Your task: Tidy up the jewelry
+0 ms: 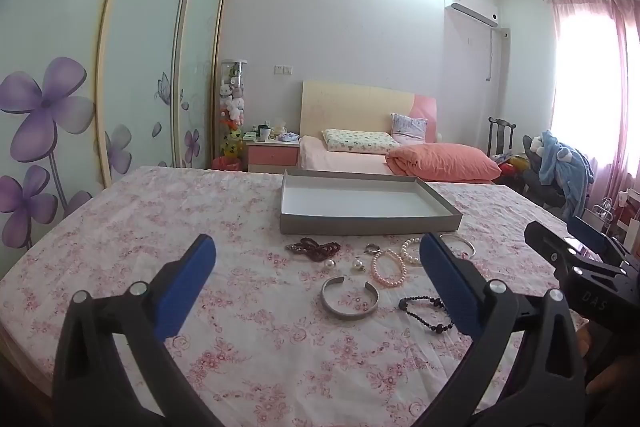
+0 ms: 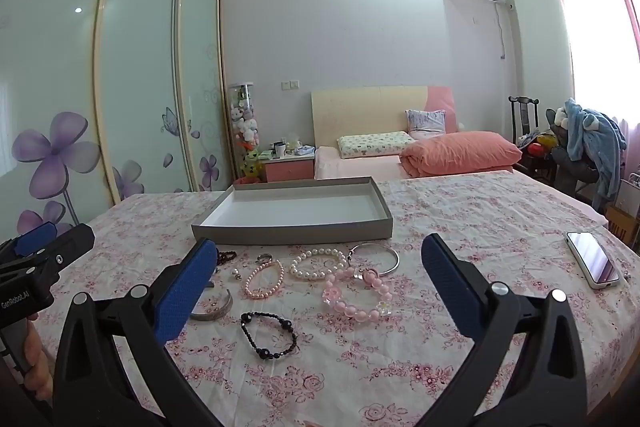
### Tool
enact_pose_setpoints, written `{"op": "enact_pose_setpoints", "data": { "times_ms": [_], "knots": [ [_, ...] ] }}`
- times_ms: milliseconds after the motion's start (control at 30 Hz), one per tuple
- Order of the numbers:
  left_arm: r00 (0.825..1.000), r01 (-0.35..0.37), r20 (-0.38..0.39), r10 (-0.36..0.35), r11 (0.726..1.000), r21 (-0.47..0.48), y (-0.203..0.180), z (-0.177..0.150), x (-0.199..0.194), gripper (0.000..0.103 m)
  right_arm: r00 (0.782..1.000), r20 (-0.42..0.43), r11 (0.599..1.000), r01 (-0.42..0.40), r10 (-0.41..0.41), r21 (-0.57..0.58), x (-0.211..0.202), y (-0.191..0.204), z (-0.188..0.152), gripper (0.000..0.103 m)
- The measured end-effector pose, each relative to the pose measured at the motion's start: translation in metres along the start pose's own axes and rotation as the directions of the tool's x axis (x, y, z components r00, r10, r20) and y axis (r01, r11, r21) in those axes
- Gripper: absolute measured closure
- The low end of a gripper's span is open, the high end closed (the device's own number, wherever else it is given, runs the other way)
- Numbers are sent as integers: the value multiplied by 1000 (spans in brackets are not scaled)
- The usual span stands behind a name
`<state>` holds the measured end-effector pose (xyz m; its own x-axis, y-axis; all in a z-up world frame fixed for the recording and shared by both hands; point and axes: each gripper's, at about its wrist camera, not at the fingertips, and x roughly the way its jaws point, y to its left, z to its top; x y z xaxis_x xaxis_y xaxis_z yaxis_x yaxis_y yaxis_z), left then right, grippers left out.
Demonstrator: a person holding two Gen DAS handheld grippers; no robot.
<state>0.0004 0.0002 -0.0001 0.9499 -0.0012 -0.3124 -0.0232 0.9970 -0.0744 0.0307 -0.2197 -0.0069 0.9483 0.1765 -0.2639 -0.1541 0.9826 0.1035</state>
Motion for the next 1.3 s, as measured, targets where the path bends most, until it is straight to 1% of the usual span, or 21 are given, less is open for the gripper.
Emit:
{"op": "enact_pose_setpoints", "data": {
  "times_ms": [1300],
  "knots": [
    [1000,3,-6,-3,1000,-10,0,0,0,4,1000,-6,1000,-1,1,0,0,-2,-1,2]
  ]
}}
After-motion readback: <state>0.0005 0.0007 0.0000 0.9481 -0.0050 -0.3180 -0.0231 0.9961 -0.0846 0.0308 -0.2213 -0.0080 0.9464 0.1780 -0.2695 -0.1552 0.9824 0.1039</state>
